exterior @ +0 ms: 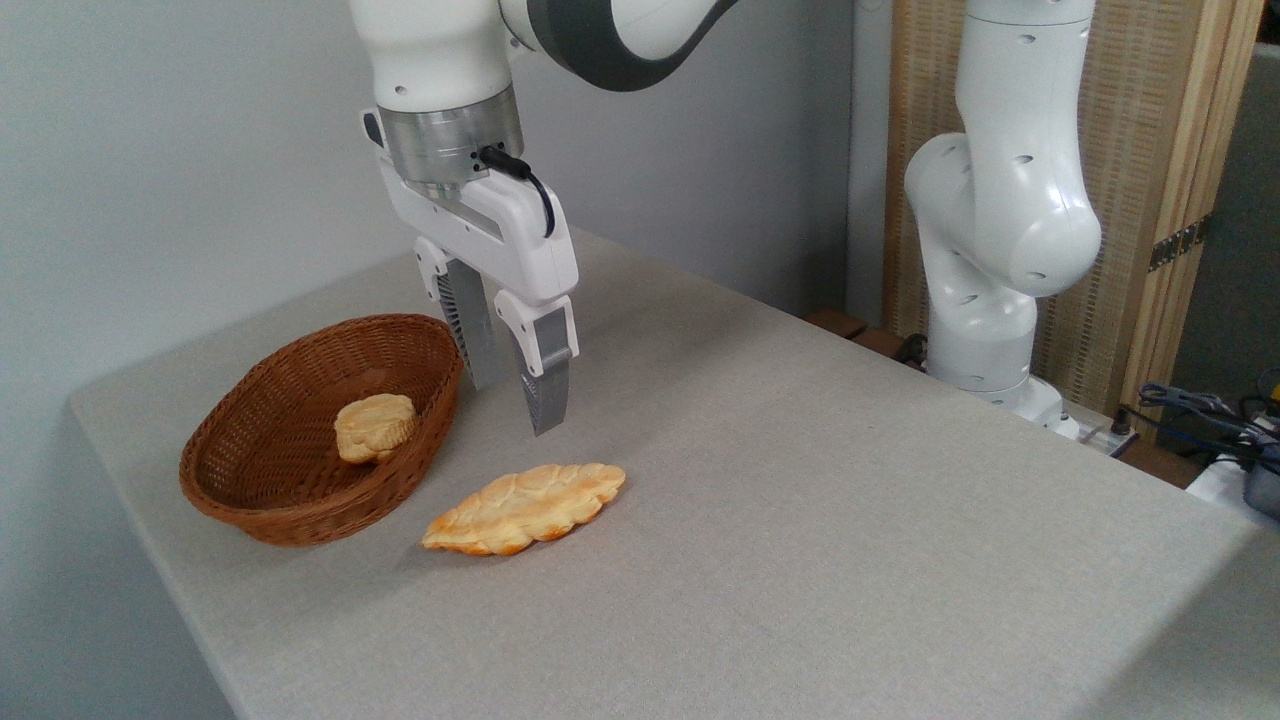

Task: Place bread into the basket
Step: 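Lower the open gripper down onto the golden pastry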

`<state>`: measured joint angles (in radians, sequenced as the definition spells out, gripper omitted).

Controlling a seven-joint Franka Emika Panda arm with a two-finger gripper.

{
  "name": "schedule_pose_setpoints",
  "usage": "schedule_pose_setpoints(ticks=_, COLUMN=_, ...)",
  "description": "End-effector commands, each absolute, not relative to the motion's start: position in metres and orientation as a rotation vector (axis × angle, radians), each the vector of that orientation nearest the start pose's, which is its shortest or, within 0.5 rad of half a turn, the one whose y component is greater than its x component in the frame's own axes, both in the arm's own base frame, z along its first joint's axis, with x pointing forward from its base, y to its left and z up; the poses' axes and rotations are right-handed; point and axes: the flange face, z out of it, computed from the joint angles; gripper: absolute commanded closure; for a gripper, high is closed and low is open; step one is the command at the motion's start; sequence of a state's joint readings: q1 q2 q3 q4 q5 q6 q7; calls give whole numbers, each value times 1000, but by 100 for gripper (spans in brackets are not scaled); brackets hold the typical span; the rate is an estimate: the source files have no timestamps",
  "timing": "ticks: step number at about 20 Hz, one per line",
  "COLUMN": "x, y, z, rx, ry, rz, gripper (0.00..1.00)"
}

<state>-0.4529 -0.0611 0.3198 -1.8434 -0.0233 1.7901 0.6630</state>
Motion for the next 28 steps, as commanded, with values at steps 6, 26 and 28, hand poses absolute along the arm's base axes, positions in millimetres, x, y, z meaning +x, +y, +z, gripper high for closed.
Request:
schedule_pose_setpoints(ticks=6, x=540, y=-70, z=550, rx=-2944, ry=1240, rz=-20, gripper=0)
schedule_pose_setpoints(ticks=26, x=534, y=-84, z=486, rx=-2819, ry=1489, rz=15, gripper=0)
schedule_pose_setpoints(ticks=28, x=531, y=-83, z=466, rx=-2811, ry=1487, rz=-29, gripper=0)
